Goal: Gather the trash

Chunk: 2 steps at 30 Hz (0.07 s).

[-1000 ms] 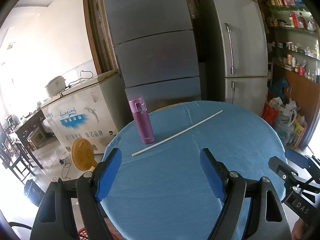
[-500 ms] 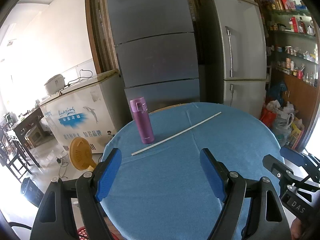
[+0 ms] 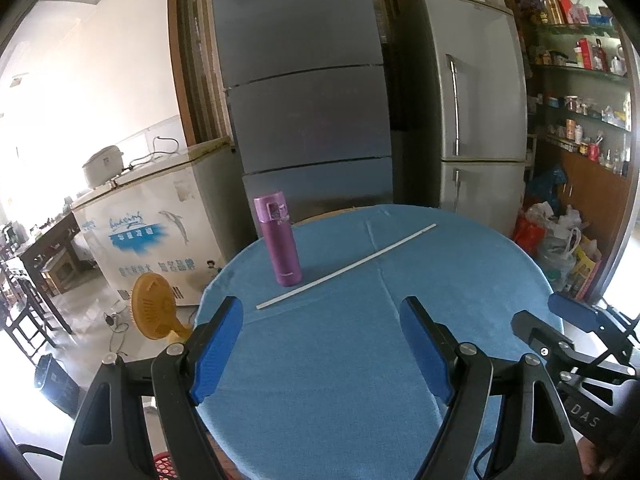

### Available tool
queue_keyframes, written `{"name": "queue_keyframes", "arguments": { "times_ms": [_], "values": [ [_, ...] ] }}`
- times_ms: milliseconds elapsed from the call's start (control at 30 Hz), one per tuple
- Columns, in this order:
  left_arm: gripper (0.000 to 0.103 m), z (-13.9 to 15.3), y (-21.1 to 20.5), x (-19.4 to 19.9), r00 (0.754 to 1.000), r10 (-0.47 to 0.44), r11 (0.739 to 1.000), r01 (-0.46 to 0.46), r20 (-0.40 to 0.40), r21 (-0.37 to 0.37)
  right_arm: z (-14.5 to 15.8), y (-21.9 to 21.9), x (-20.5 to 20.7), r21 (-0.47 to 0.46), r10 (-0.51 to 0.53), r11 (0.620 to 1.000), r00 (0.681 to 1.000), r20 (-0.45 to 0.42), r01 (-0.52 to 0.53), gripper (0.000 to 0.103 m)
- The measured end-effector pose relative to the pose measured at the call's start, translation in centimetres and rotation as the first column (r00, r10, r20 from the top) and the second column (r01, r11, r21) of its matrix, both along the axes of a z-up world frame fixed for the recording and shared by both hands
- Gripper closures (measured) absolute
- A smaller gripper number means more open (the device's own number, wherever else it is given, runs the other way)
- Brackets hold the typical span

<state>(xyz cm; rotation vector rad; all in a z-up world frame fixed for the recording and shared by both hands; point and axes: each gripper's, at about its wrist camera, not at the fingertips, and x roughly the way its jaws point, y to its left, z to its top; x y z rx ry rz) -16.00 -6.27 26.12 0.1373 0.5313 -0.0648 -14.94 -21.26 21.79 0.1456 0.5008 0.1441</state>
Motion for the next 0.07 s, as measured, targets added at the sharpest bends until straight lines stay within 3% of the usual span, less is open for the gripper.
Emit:
{"name": "queue_keyframes", "arguments": {
  "times_ms": [67],
  "values": [
    [0.020,-0.61,0.02,0.72,1.000,-0.007,1.000,0.006,-0.026,-0.014,-0.59,-0.35,0.68,0.015,-0.005,1.000,1.000,-0.018,0.006,0.039]
  ]
}}
